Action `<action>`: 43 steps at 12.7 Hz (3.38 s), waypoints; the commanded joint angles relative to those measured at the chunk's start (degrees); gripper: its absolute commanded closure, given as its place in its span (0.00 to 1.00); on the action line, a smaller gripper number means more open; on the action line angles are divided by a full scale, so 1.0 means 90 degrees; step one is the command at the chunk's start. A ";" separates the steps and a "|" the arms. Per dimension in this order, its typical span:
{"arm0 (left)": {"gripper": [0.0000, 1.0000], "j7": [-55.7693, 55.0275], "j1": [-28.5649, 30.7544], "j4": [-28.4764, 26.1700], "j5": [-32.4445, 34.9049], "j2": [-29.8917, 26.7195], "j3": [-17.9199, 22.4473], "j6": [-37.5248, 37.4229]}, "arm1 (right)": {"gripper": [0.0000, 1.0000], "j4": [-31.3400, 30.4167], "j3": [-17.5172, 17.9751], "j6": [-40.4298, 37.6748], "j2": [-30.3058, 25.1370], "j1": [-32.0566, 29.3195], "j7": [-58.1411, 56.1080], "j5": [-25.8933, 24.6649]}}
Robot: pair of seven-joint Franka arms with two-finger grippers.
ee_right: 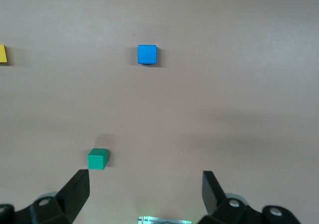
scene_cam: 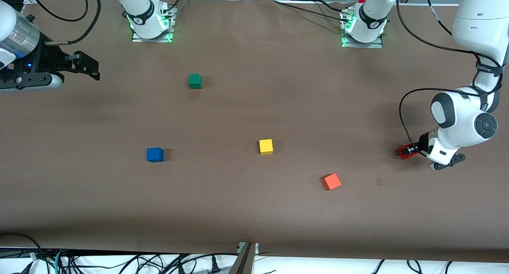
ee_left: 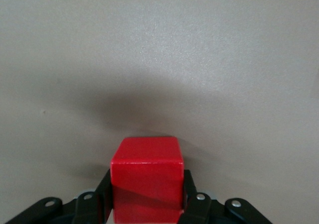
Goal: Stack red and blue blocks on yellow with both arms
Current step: 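Close the left gripper on the red cube and lift it, then carry the red cube over the yellow cube while the right gripper reaches the blue cube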
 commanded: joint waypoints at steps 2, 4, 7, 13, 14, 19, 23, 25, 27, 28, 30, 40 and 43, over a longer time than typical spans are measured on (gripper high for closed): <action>1.00 -0.0015 -0.0327 0.0233 -0.0098 -0.0496 -0.0023 -0.0570 | 0.00 -0.0104 0.0009 -0.0036 -0.0115 -0.0007 -0.0064 -0.0002; 1.00 -0.0045 -0.0620 0.0779 -0.0107 -0.0535 -0.0033 -0.1185 | 0.00 -0.0104 0.0009 -0.0036 -0.0115 -0.0007 -0.0064 -0.0002; 0.99 -0.0238 -0.1166 0.1415 -0.0117 -0.0536 -0.0247 -0.1773 | 0.00 -0.0056 0.0009 0.0032 -0.0096 0.0032 -0.0064 -0.0021; 0.95 -0.2658 -0.3275 0.2254 -0.0039 -0.0302 -0.0414 -0.1813 | 0.00 -0.0026 0.0058 0.0052 -0.0037 0.0130 0.0033 -0.0276; 0.95 -0.2981 -0.3606 0.2527 -0.0039 -0.0117 -0.0404 -0.1813 | 0.00 -0.0026 0.0038 0.0061 0.0021 0.0092 0.0043 -0.0227; 0.95 -0.3597 -0.4847 0.3495 -0.0039 0.0771 -0.0230 -0.1958 | 0.00 -0.0006 0.0009 0.0159 0.0625 -0.0016 -0.0064 -0.0149; 0.95 -0.4000 -0.5094 0.3897 -0.0059 0.1251 -0.0160 -0.2086 | 0.00 0.0013 0.0009 0.0704 0.1212 -0.0251 -0.0621 -0.0002; 0.95 -0.4155 -0.5104 0.4188 -0.0059 0.1436 -0.0150 -0.2368 | 0.00 -0.0026 0.0009 0.0793 0.1535 -0.0319 -0.0640 0.0056; 0.95 -0.4379 -0.5123 0.4385 -0.0078 0.1622 -0.0150 -0.2497 | 0.00 -0.0326 0.0028 0.1036 0.1613 -0.0309 -0.0640 0.0115; 0.95 -0.4487 -0.5123 0.4492 -0.0069 0.1719 -0.0141 -0.2497 | 0.00 -0.0657 0.0019 0.1376 0.1565 -0.0309 -0.0640 0.0192; 0.95 -0.4478 -0.5114 0.4852 -0.0059 0.1973 -0.0141 -0.2497 | 0.00 -0.1399 0.0019 0.1992 0.1371 -0.0309 -0.0640 0.0223; 0.95 -0.4312 -0.5211 0.5186 0.0059 0.2355 -0.0053 -0.2458 | 0.00 -0.2683 0.0067 0.5441 0.2188 -0.0251 -0.0553 0.0242; 0.95 -0.4322 -0.5260 0.5186 0.0059 0.2404 -0.0043 -0.2458 | 0.00 -0.2274 0.0077 0.5794 0.2754 -0.0222 -0.0553 0.0524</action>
